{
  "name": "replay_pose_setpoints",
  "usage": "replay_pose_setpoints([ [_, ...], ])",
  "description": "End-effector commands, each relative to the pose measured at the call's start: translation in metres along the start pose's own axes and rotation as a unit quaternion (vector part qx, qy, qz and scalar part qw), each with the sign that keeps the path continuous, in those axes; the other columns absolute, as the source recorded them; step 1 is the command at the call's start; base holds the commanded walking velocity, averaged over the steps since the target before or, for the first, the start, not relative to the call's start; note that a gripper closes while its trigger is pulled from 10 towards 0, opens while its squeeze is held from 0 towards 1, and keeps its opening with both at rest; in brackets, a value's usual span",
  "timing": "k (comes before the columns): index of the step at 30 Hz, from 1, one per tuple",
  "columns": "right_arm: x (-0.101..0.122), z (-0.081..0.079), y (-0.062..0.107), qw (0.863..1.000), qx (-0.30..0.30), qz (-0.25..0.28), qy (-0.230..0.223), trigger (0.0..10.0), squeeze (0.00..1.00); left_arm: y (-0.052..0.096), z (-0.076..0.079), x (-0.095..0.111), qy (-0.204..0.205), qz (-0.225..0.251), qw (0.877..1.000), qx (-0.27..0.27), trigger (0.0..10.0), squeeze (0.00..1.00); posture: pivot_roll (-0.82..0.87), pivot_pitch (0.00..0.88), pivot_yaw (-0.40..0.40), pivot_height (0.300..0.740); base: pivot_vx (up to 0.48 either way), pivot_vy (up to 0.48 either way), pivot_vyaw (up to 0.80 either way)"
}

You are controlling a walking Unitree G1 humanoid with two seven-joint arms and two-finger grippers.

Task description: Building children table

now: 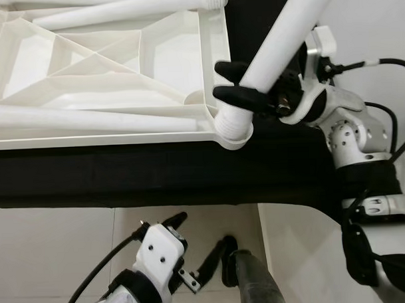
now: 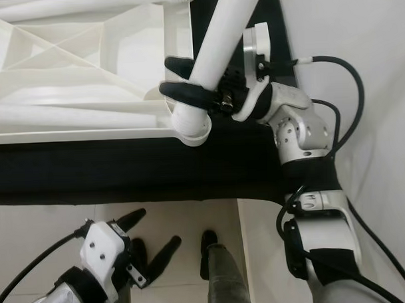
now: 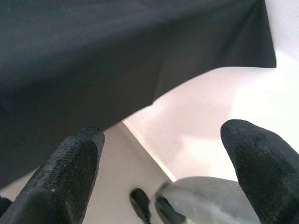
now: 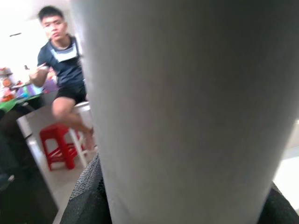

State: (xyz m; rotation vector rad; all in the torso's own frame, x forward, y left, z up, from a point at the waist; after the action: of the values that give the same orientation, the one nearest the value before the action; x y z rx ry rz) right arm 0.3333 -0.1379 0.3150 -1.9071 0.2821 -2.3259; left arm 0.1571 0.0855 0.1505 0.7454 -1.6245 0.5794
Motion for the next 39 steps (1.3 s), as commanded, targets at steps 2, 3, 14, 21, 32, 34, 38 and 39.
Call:
replay_pose_setpoints([
  [2, 0.005, -0.006, -0.005, 0.998, 0.043, -0.02, 0.03, 10.0, 0.0, 0.006, 0.009, -0.003, 0.009, -0.012, 1.0, -0.015, 10.0, 0.0, 0.08, 0.561, -0.029, 0.74, 0.0, 0.0, 0.0],
  [3, 0.002, -0.008, -0.008, 0.997, 0.052, -0.037, 0.037, 10.0, 0.0, 0.007, 0.01, -0.004, 0.013, -0.012, 1.0, -0.018, 10.0, 0.0, 0.08, 0.56, -0.027, 0.74, 0.0, 0.0, 0.0],
  [14, -0.009, -0.002, -0.02, 0.993, 0.065, -0.092, 0.045, 10.0, 0.0, 0.015, 0.034, 0.0, 0.07, -0.018, 0.993, -0.094, 10.0, 0.0, 0.06, 0.564, -0.036, 0.74, 0.0, 0.0, 0.0],
  [21, 0.003, 0.005, -0.016, 0.994, 0.088, -0.057, 0.001, 10.0, 0.0, 0.017, 0.036, 0.001, 0.093, -0.014, 0.99, -0.101, 10.0, 0.0, 0.05, 0.573, -0.05, 0.74, 0.0, 0.0, 0.0],
  [32, 0.002, 0.0, -0.01, 0.991, 0.115, -0.07, -0.022, 10.0, 0.0, 0.019, 0.036, 0.004, 0.097, -0.011, 0.99, -0.101, 10.0, 0.0, 0.06, 0.59, -0.051, 0.74, 0.0, 0.0, 0.0],
  [34, 0.001, 0.0, -0.011, 0.99, 0.114, -0.074, -0.018, 10.0, 0.0, 0.02, 0.036, 0.004, 0.097, -0.011, 0.99, -0.102, 10.0, 0.0, 0.06, 0.591, -0.05, 0.74, 0.0, 0.0, 0.0],
  [38, -0.005, 0.007, -0.012, 0.99, 0.099, -0.097, -0.003, 10.0, 0.0, 0.019, 0.037, 0.005, 0.097, -0.011, 0.99, -0.105, 10.0, 0.0, 0.06, 0.593, -0.049, 0.74, 0.0, 0.0, 0.0],
  [39, -0.005, 0.007, -0.012, 0.99, 0.099, -0.097, -0.003, 10.0, 0.0, 0.019, 0.037, 0.005, 0.097, -0.011, 0.99, -0.105, 10.0, 0.0, 0.06, 0.593, -0.049, 0.74, 0.0, 0.0, 0.0],
])
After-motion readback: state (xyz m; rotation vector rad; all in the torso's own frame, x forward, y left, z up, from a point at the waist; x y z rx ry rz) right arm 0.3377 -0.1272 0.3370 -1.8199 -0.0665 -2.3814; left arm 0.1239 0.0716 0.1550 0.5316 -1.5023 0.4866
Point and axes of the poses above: a point about 5 cm out from each wrist's last joint towards the gripper, its own y axis pointing back from the gripper into the wrist, its own x axis along the axis of the wrist's last joint, z = x × y, the point moved 1 cm from there along -y, pointing out of the wrist towards the gripper, and after that the axes turned 7 degrees about -y, right-handed, at the moved point
